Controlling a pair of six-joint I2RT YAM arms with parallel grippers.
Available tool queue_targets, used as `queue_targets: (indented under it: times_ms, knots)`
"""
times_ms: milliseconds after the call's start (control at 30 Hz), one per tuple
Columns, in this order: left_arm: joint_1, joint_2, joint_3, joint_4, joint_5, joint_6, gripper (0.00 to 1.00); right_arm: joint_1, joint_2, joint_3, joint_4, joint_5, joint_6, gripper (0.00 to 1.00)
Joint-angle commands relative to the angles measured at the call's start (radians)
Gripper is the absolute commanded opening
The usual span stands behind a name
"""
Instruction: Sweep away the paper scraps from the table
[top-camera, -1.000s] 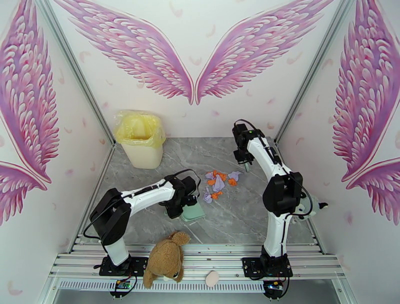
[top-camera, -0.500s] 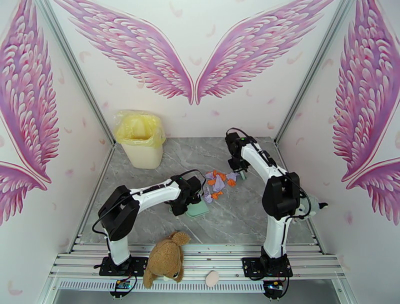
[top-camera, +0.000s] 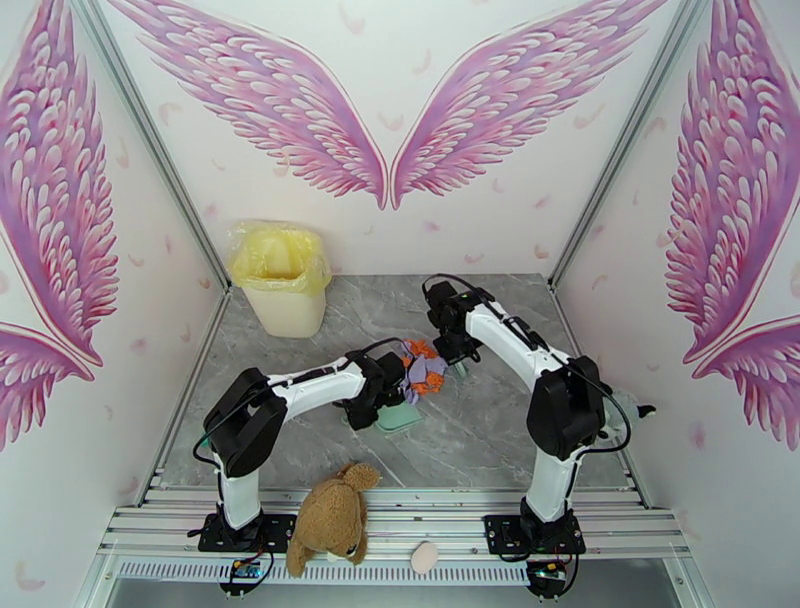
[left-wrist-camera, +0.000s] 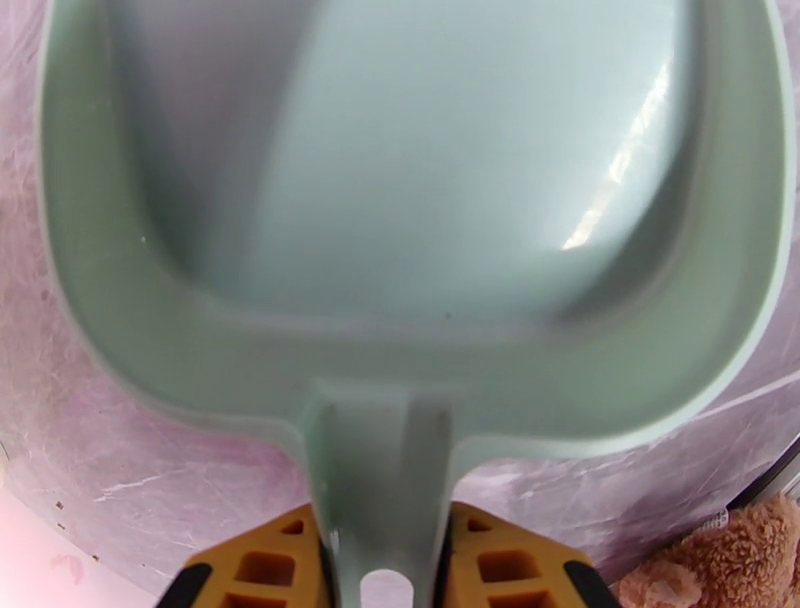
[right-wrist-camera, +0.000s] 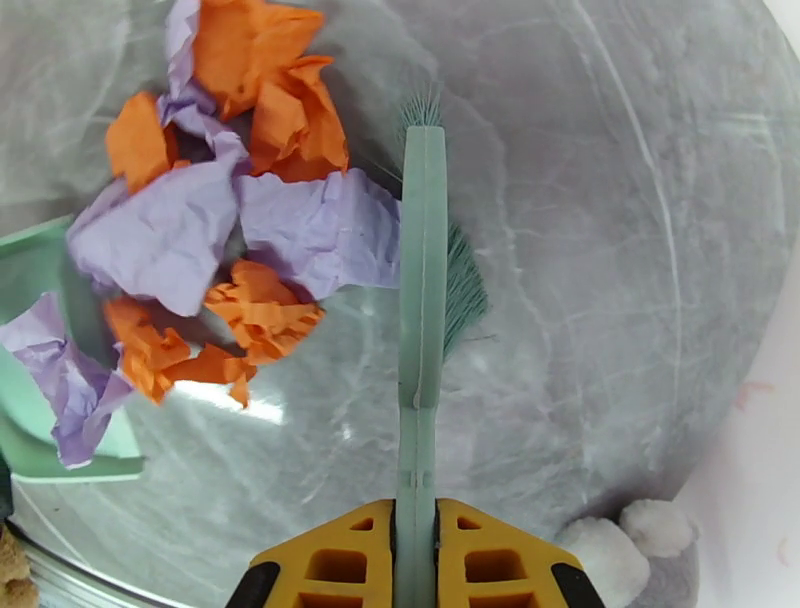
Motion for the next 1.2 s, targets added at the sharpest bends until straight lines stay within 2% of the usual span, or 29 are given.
queue_targets:
  times_ms: [0,433,633,833,1167]
  knots:
    - [-0.003,0.023,0.030,0.021,0.007,-0.013,0.00,0.041,-0.052,-0.027,-0.028,-0.105,0.039,0.00]
    - [0.002,0.040,0.047,0.034,0.017,-0.011,0.00,0.206,-0.103,-0.041,-0.057,-0.215,0.114,0.00]
    - [0.035,0.008,0.022,0.068,0.038,-0.023,0.00,0.209,-0.164,-0.038,-0.071,-0.242,0.149,0.00]
    - [0.068,-0.023,-0.004,0.092,0.048,-0.017,0.00,0.205,-0.192,0.054,-0.107,-0.254,0.185,0.00]
    - [0.135,-0.105,-0.081,0.130,0.061,-0.017,0.00,0.184,-0.154,0.179,-0.203,-0.150,0.159,0.00]
